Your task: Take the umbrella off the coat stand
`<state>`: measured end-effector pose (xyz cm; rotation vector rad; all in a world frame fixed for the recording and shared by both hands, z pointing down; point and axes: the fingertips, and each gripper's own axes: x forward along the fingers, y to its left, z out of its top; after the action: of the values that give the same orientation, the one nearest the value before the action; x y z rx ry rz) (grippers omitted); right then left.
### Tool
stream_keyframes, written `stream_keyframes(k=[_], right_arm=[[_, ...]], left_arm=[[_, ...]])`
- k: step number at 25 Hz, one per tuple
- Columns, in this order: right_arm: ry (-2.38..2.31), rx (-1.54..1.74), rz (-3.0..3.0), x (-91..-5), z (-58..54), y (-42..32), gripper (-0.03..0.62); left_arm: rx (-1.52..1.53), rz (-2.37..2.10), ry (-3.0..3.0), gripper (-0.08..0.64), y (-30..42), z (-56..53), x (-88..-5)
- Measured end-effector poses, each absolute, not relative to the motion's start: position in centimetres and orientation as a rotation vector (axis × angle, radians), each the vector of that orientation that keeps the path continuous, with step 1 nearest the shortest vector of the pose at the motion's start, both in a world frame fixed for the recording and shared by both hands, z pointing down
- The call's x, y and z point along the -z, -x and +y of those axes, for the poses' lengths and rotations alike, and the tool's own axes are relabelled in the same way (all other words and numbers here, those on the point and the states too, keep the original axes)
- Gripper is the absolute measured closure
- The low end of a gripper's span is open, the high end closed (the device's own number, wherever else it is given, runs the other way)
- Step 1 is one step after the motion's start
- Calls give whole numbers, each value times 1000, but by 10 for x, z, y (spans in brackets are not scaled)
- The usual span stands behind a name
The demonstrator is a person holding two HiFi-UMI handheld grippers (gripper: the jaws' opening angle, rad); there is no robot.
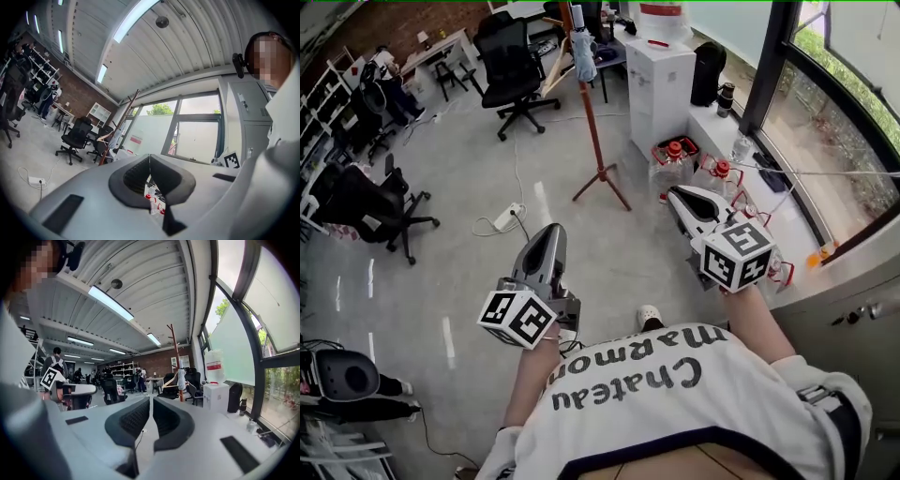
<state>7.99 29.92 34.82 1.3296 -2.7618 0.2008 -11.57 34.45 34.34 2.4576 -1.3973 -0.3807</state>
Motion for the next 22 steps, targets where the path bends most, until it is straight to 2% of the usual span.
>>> stream_keyframes(k=[6,22], right_arm=[[-1291,-194,-2812,-321,212,-78,552],[-1244,-362,-2816,-341,82,-100,551]], left_arm=[[379,-1458,-2512,535,116,267,-310],[359,-1428,-2511,535,84,137,-327]])
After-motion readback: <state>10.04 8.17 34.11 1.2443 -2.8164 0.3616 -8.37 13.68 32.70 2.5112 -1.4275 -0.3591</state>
